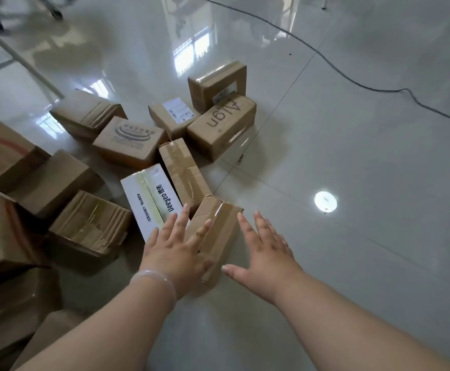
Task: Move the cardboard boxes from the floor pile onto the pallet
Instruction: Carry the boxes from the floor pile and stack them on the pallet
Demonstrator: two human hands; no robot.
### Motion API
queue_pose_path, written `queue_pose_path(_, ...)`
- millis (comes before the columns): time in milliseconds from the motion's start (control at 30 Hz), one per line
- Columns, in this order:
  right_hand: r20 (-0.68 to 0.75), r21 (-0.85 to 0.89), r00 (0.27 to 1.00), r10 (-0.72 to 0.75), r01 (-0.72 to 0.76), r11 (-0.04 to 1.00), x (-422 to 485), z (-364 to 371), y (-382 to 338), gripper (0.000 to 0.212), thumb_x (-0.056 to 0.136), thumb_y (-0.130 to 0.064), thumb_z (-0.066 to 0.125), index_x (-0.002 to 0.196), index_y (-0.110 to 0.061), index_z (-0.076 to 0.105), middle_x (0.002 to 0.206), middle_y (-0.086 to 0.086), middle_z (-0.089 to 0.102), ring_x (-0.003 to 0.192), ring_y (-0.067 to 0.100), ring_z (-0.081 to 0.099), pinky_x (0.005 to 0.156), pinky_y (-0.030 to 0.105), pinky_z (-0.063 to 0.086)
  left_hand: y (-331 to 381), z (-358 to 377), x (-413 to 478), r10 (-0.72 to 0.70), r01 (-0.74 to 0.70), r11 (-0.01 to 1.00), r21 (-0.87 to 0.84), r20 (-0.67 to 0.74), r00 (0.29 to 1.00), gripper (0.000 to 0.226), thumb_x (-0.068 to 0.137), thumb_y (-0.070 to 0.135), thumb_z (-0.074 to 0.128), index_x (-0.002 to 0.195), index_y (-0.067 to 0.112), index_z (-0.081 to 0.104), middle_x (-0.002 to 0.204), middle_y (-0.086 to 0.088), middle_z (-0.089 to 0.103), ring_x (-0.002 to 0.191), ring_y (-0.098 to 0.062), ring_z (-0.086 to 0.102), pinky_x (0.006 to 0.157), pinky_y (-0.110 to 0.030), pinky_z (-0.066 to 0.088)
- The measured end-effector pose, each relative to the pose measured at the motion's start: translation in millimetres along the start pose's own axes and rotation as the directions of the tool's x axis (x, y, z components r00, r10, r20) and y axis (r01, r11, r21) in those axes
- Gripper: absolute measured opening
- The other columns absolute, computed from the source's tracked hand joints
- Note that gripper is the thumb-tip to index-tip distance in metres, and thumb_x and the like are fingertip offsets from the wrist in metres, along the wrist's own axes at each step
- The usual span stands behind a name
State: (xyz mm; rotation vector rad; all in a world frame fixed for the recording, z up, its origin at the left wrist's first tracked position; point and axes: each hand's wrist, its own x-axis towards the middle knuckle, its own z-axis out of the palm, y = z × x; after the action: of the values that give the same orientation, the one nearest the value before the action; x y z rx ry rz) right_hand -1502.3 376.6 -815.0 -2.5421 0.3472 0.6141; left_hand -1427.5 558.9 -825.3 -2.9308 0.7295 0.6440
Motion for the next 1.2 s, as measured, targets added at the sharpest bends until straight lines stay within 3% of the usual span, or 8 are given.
queue_pose_path(167, 0.066, 0.148, 0.995, 0.072, -0.082, 0.986, 61.2, 69.0, 16.6, 0.091, 0.092, -0.063, 0.049, 0.150, -0.046, -0.020, 0.163, -0.001, -0.025, 0.152, 0.018, -0.011, 0.122, 0.039, 0.004, -11.1, 65.6, 52.2, -0.056, 0.058, 0.996, -0.069, 0.032, 0.998, 0.068, 0.091, 0.071, 0.030, 0.140, 0.064, -0.016, 0.160, -0.001, -0.026, 0.150, -0.022, -0.013, 0.119, -0.042, 0.002)
queue_pose_path(300, 0.051, 0.496, 0.998, 0.043, -0.063, 0.866, 86.6, 114.1, 20.4, 0.093, 0.097, -0.048, 0.053, 0.141, -0.052, -0.029, 0.165, -0.007, -0.010, 0.151, 0.022, 0.015, 0.118, 0.034, 0.018, -10.6, 95.5, 65.6, -0.052, 0.059, 0.981, -0.185, 0.044, 0.998, 0.064, 0.094, 0.065, 0.034, 0.126, 0.072, -0.022, 0.161, -0.009, 0.005, 0.147, -0.030, 0.013, 0.118, -0.040, 0.011)
queue_pose_path(500, -0.049, 0.668, 0.995, 0.085, -0.030, 0.743, 50.4, 104.5, 27.0, 0.082, 0.103, -0.038, 0.044, 0.141, -0.050, -0.028, 0.165, -0.008, -0.008, 0.150, 0.018, 0.015, 0.117, 0.030, 0.016, 21.6, 76.1, 42.2, 0.000, 0.031, 0.899, -0.437, 0.071, 0.997, 0.063, 0.097, 0.052, 0.046, 0.141, 0.068, 0.004, 0.151, -0.003, 0.014, 0.142, -0.029, 0.024, 0.116, -0.038, 0.025)
queue_pose_path(667, -0.090, 0.782, 0.968, 0.234, -0.077, 0.618, -23.4, 23.7, 21.4, 0.072, 0.102, -0.050, 0.034, 0.147, -0.049, -0.023, 0.165, -0.012, -0.002, 0.149, 0.019, 0.017, 0.117, 0.032, 0.018, 81.5, 0.7, 1.9, 0.031, -0.002, 0.857, -0.516, 0.047, 0.998, 0.082, 0.088, 0.057, 0.058, 0.141, 0.067, -0.005, 0.154, 0.005, 0.008, 0.142, -0.028, 0.023, 0.113, -0.043, 0.031)
queue_pose_path(833, -0.190, 0.818, 0.924, 0.333, -0.038, 0.575, -121.3, -73.0, 14.4, 0.062, 0.100, -0.053, 0.025, 0.151, -0.050, -0.011, 0.164, -0.015, 0.004, 0.148, 0.011, 0.018, 0.107, 0.019, 0.018, 147.3, -109.7, -42.3, 0.139, -0.112, 0.851, -0.512, 0.014, 0.990, 0.099, 0.075, 0.065, 0.068, 0.137, 0.069, -0.008, 0.151, 0.005, 0.011, 0.138, -0.025, 0.027, 0.108, -0.038, 0.034)
queue_pose_path(967, -0.268, 0.871, 0.855, 0.444, 0.018, 0.490, -202.9, -167.2, 6.5, 0.069, 0.086, -0.064, 0.023, 0.152, -0.052, 0.004, 0.162, -0.015, 0.015, 0.138, 0.001, 0.027, 0.108, 0.017, 0.024, 203.2, -210.6, -81.6, 0.234, -0.207, 0.810, -0.548, -0.021, 0.972, 0.107, 0.053, 0.080, 0.066, 0.135, 0.070, -0.003, 0.147, 0.008, 0.016, 0.136, -0.024, 0.028, 0.105, -0.038, 0.035)
queue_pose_path(1067, -0.347, 0.854, 0.795, 0.498, 0.048, 0.518, -273.6, -232.7, 0.9, 0.061, 0.092, -0.061, 0.024, 0.151, -0.054, 0.008, 0.161, -0.015, 0.019, 0.127, -0.005, 0.025, 0.104, 0.015, 0.023, 245.8, -290.7, -120.7, 0.317, -0.283, 0.803, -0.524, -0.026, 0.948, 0.107, 0.045, 0.087, 0.060, 0.132, 0.073, -0.002, 0.146, 0.005, 0.021, 0.134, -0.026, 0.031, 0.103, -0.042, 0.039)
queue_pose_path(1200, -0.425, 0.795, 0.731, 0.533, 0.020, 0.607, -385.3, -304.3, -2.6, 0.057, 0.103, -0.045, 0.035, 0.148, -0.060, 0.003, 0.158, -0.015, 0.024, 0.128, -0.006, 0.026, 0.102, 0.014, 0.021, 293.1, -383.8, -194.1, 0.442, -0.380, 0.735, -0.562, -0.027, 0.896, 0.101, 0.059, 0.071, 0.073, 0.136, 0.068, 0.008, 0.138, -0.002, 0.030, 0.127, -0.027, 0.037, 0.103, -0.041, 0.039)
